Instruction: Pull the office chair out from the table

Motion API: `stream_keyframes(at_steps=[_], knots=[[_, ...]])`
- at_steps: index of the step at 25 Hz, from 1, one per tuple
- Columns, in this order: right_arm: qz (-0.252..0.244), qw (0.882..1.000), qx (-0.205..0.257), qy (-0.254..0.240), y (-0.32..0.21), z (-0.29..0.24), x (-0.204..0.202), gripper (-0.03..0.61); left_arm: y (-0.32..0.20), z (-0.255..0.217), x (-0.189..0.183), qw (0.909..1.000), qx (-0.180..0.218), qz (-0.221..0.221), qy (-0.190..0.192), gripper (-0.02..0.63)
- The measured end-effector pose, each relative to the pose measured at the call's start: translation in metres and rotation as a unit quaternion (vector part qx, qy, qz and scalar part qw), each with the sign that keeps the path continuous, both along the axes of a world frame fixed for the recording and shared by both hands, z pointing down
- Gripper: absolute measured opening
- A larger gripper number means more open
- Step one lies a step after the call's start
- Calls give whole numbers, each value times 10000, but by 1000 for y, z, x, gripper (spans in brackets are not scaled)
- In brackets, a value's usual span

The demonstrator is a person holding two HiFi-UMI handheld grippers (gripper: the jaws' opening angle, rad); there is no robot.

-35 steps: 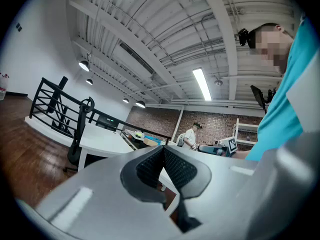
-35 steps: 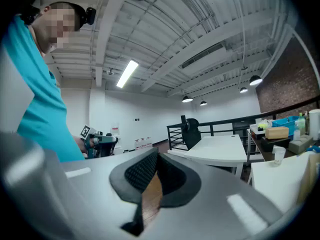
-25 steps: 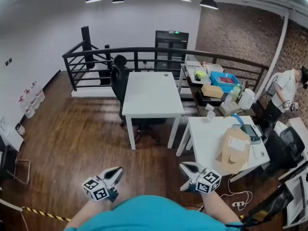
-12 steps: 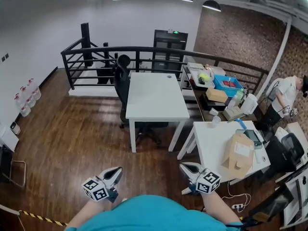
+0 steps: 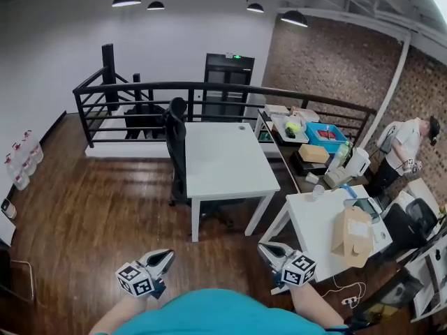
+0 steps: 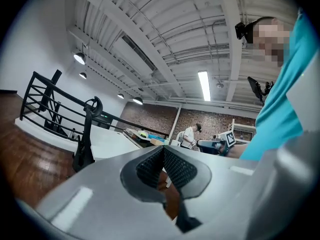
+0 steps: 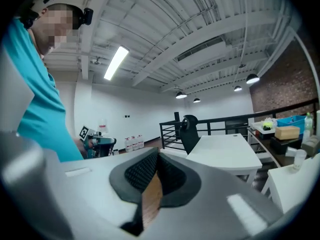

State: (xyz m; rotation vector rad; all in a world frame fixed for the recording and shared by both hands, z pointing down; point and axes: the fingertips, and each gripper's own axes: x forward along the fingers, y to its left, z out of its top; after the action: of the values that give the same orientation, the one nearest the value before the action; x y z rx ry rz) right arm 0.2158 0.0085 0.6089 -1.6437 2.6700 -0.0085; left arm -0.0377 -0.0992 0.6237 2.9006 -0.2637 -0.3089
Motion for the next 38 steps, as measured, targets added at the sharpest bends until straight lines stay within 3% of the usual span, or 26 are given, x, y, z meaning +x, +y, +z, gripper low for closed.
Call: stream_keyframes(at_steps=[4,8,15,20,25,32,38], knots=[[78,9998,-157,-10,-34,5,-1,0,-40,-9,1,9999,-80,37,62,20],[64,9997,-172,-164,-71,13,24,0,-70,-7,21,10000,-94,-13,17,20],[-417,9986,-78,-303,-150,26,115,0,-124,-4,110,9989,-8,-470,-57,20],[-853,9963,-25,-127,-196,24,172,0,-156,-4,164,9959,-74,-904,63,20],[-985,9950,-28,-147,-246,28,214,0,-193,7,211,9955,-183,-930,29,20],[-896,9958,-102,-131,-308,47,227,0,-257,21,224,9955,-190,-926,1,20],[-663,9978,-16,38,-371,32,190,0,-330,19,202,9980,-126,-625,31,20]])
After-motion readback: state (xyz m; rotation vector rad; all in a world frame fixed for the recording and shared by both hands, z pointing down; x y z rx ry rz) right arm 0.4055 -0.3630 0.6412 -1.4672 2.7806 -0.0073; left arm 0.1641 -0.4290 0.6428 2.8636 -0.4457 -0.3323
